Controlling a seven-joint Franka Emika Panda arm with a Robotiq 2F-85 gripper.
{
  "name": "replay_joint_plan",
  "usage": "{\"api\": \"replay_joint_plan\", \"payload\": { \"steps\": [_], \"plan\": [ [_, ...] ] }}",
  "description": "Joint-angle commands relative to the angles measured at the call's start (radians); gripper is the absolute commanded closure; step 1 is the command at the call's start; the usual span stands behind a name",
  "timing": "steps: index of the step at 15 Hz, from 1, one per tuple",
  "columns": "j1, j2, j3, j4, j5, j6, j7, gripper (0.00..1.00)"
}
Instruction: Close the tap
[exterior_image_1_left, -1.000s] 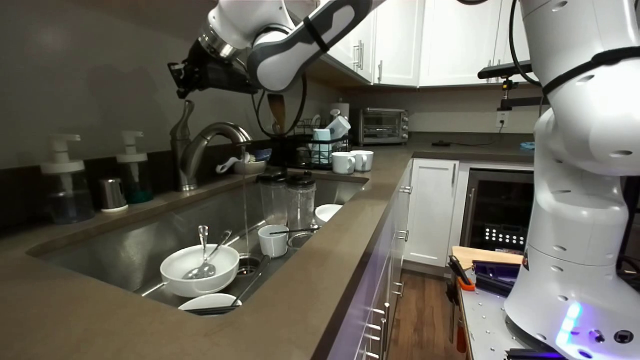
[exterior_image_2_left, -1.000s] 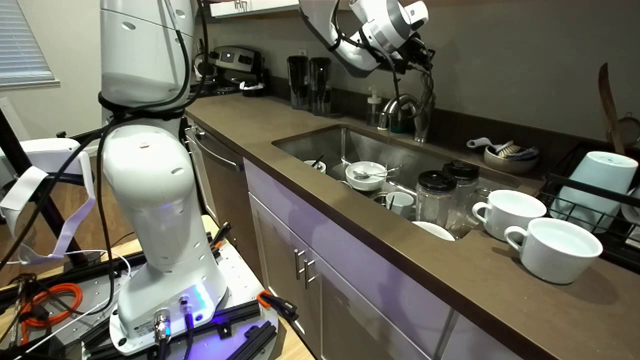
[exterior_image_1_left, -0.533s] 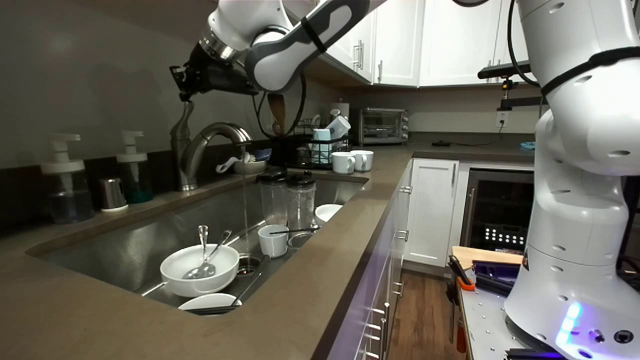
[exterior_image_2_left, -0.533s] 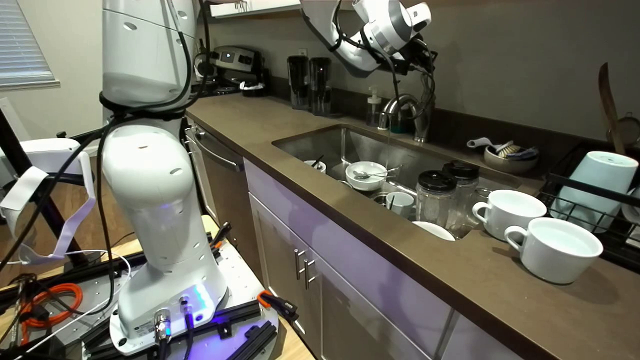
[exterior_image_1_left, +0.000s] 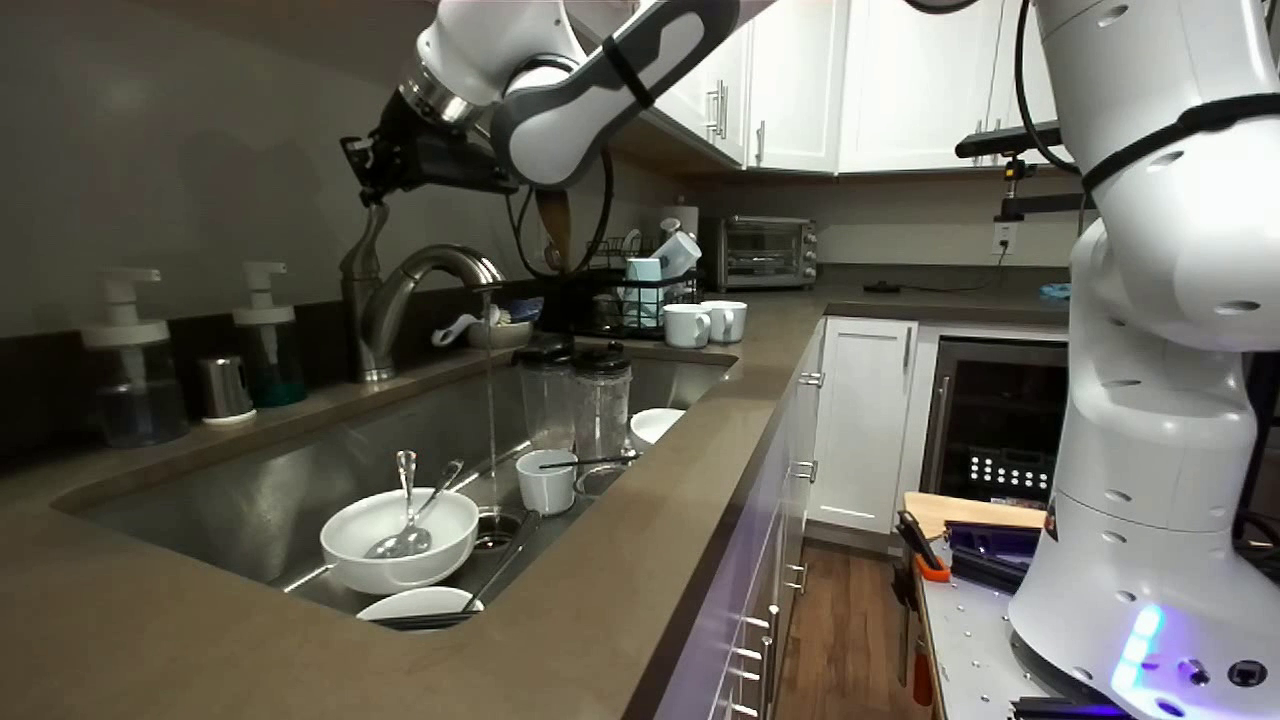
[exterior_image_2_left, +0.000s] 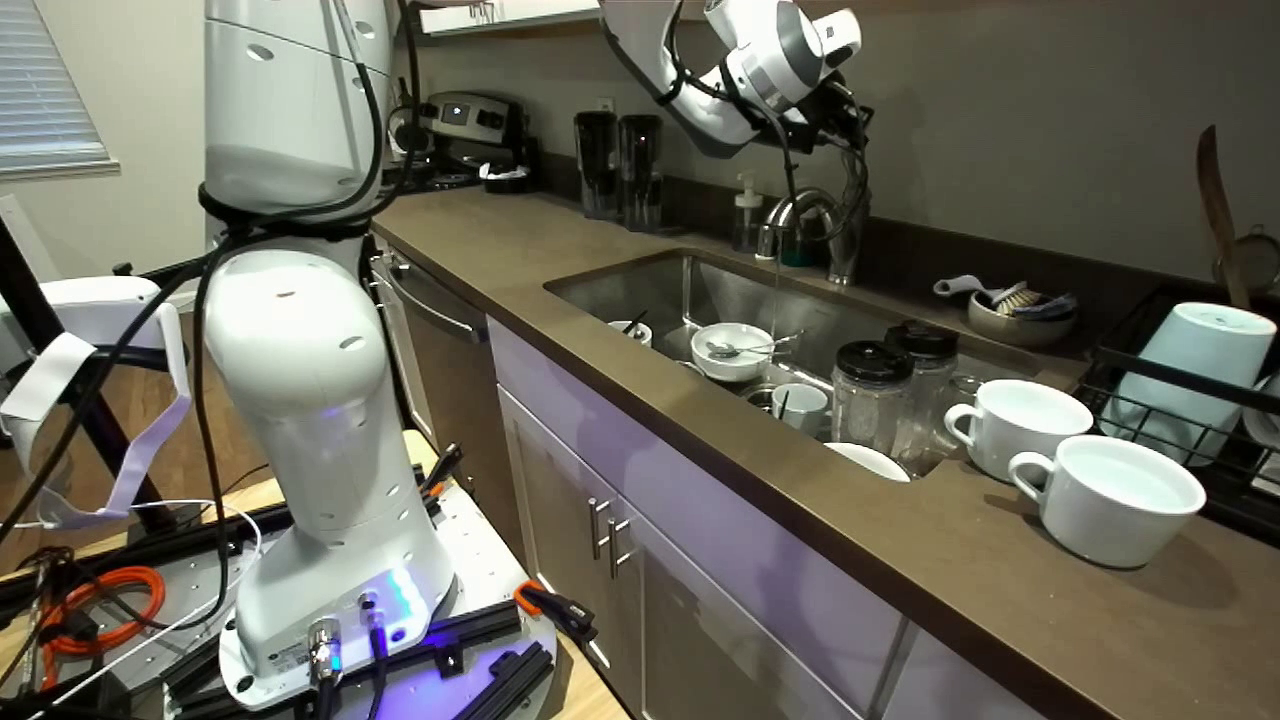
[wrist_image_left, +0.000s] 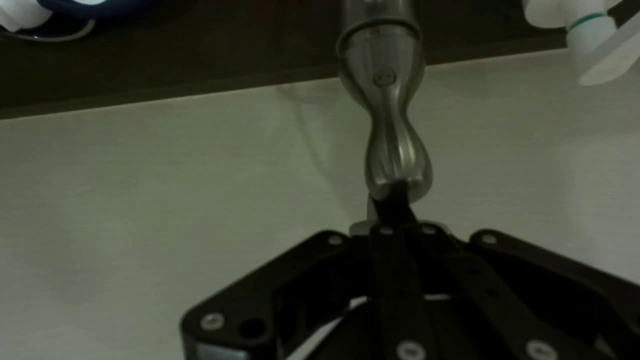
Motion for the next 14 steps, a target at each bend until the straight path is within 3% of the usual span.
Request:
{"api": "replay_joint_plan", "payload": {
  "steps": [1, 9, 14],
  "plan": [
    [-0.006, -0.011, 0.008, -0.028, 0.012, -0.006, -0.007, 1.00],
    [0.041, -0.047, -0.055, -0.100, -0.073, 0.037, 0.112, 1.00],
    [0.117, -0.088, -0.159, -0.164, -0.258, 0.084, 0.316, 1.00]
  ]
}}
